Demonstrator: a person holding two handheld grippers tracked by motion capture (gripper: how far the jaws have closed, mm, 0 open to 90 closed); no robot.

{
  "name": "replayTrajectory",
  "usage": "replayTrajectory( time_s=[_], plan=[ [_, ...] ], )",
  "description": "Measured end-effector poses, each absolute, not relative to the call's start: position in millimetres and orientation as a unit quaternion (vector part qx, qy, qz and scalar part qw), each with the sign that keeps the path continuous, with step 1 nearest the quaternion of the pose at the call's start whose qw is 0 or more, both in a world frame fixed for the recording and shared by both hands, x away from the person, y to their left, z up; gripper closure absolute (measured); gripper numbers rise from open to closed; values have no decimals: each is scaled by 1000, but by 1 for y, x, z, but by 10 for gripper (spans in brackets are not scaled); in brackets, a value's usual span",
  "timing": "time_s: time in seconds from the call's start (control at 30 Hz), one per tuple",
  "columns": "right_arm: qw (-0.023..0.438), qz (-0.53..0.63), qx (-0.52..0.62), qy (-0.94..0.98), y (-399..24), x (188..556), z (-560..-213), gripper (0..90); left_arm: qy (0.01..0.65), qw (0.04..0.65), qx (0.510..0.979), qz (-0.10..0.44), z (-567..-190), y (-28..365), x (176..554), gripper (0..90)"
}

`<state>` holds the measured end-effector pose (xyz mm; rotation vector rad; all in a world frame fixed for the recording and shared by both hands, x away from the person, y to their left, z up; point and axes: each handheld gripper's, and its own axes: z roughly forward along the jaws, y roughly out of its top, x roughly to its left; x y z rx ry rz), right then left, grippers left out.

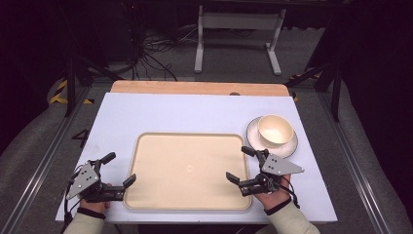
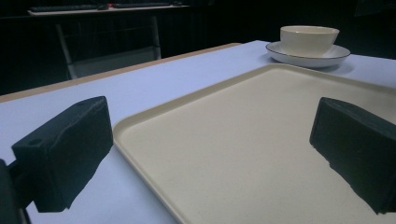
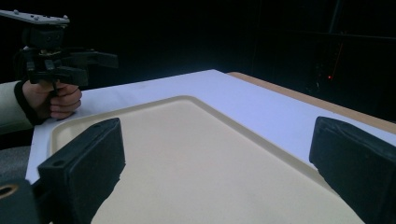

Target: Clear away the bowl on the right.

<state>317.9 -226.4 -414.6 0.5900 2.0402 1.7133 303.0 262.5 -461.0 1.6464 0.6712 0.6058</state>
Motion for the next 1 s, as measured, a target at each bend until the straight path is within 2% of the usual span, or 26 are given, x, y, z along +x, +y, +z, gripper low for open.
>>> replayTrajectory(
  time_s=[0.33, 0.57, 1.0],
  plan=[
    [209, 607, 201, 740, -226, 315, -399, 17, 288, 590, 707, 261, -461, 262, 303, 2],
    [179, 578, 201, 771, -227, 318, -394, 6, 289, 592, 705, 263, -461, 262, 303, 2],
    [162, 548, 211, 793, -241, 323, -376, 122, 289, 591, 706, 263, -461, 262, 303, 2]
  ],
)
